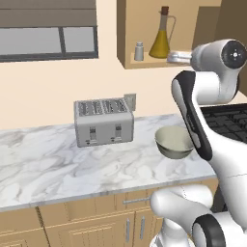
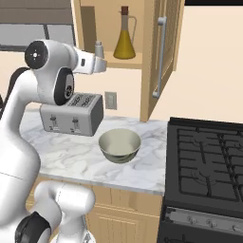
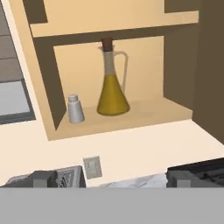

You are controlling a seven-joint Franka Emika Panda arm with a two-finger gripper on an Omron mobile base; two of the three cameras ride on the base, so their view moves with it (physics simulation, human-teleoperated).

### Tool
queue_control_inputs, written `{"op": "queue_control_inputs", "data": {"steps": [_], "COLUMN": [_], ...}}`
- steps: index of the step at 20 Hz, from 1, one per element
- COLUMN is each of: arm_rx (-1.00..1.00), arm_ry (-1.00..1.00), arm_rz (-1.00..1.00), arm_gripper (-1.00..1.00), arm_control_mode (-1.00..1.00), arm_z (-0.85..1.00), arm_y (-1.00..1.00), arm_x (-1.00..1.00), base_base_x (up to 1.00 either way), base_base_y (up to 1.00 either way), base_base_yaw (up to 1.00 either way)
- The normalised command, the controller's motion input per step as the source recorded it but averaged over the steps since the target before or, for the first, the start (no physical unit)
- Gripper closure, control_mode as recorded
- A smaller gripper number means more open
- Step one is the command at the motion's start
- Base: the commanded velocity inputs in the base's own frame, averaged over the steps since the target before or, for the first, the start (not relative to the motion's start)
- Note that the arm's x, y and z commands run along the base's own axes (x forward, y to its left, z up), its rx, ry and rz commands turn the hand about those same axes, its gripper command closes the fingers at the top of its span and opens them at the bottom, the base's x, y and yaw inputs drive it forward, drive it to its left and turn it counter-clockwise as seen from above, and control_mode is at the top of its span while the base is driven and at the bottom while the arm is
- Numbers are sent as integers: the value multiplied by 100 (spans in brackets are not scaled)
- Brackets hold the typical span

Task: Retrieve the bottle and the shaker from the cabinet and place them next to the mixing bowl on the counter. Then add garlic from the fridge to the mixing bowl.

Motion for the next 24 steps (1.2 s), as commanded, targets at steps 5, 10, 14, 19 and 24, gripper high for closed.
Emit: {"op": "queue_control_inputs", "data": {"steps": [5, 10, 14, 19, 24], "arm_rx": [-11, -2, 0, -1, -1], "arm_ry": [-9, 6, 0, -21, -8], "arm_rz": [9, 2, 0, 0, -2], "arm_gripper": [-100, -100, -100, -100, -100], "arm_control_mode": [-100, -100, -100, -100, -100], "arm_z": [75, 15, -4, 3, 17], "arm_y": [-2, -1, -4, -10, -29], "arm_x": [9, 28, 30, 36, 44], "base_base_x": [0, 0, 0, 0, 0], "base_base_y": [0, 0, 0, 0, 0], "base_base_yaw": [0, 0, 0, 0, 0]}}
